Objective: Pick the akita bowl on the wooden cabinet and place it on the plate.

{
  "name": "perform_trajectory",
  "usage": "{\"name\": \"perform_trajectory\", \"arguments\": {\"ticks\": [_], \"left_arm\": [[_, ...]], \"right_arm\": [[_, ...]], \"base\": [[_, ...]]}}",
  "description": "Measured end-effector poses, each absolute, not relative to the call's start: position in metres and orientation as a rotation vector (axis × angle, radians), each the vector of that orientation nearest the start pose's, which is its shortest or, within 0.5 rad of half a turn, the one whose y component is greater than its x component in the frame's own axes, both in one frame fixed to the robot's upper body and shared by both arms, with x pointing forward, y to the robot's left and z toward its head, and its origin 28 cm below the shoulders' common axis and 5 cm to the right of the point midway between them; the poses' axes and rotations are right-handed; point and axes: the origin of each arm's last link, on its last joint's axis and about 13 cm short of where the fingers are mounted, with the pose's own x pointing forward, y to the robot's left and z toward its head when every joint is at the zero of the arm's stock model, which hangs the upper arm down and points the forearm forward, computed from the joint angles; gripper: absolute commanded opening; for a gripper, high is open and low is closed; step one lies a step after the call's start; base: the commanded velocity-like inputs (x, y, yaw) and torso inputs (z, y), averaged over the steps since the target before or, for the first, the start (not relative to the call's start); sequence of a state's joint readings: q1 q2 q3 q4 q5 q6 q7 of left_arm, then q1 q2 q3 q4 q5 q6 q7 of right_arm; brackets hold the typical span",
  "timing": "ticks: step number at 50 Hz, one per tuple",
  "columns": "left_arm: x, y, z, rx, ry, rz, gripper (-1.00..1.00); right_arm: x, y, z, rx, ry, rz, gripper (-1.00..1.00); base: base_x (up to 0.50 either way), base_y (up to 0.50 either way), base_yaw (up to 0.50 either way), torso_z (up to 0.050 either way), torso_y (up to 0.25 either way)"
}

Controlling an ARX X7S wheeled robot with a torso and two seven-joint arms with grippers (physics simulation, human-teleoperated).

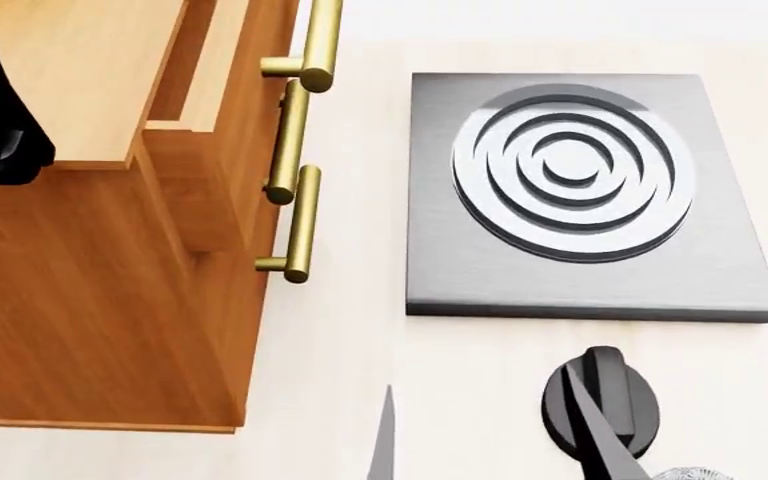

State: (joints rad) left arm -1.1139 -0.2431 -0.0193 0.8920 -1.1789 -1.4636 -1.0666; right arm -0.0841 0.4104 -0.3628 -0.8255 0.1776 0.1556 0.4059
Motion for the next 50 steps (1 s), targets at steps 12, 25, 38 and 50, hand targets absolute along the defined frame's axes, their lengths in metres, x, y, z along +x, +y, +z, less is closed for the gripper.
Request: {"name": "perform_trajectory", "arguments": {"ticks": [12, 25, 38, 50], "left_arm": [[0.196, 0.181, 0.34, 0.104, -0.535, 0.06, 1.0], [0.195, 0.179, 0.347, 0.108, -0.55, 0.049, 1.0], [0.193, 0.177, 0.352, 0.114, -0.563, 0.042, 1.0], [0.193, 0.171, 0.372, 0.143, -0.588, 0.023, 1.0]], "right_arm": [[0.148, -0.078, 0.14, -0.003, -0.462, 0.166, 1.0], [0.149, -0.079, 0.141, -0.004, -0.462, 0.161, 1.0], [0.149, -0.079, 0.141, -0.004, -0.46, 0.157, 1.0], [0.149, -0.08, 0.141, 0.001, -0.46, 0.155, 1.0]], "base": [[0.17, 0.0, 0.0, 0.0, 0.0], [0.0, 0.0, 0.0, 0.0, 0.0], [0.01, 0.0, 0.0, 0.0, 0.0], [0.0, 0.0, 0.0, 0.0, 0.0]]}}
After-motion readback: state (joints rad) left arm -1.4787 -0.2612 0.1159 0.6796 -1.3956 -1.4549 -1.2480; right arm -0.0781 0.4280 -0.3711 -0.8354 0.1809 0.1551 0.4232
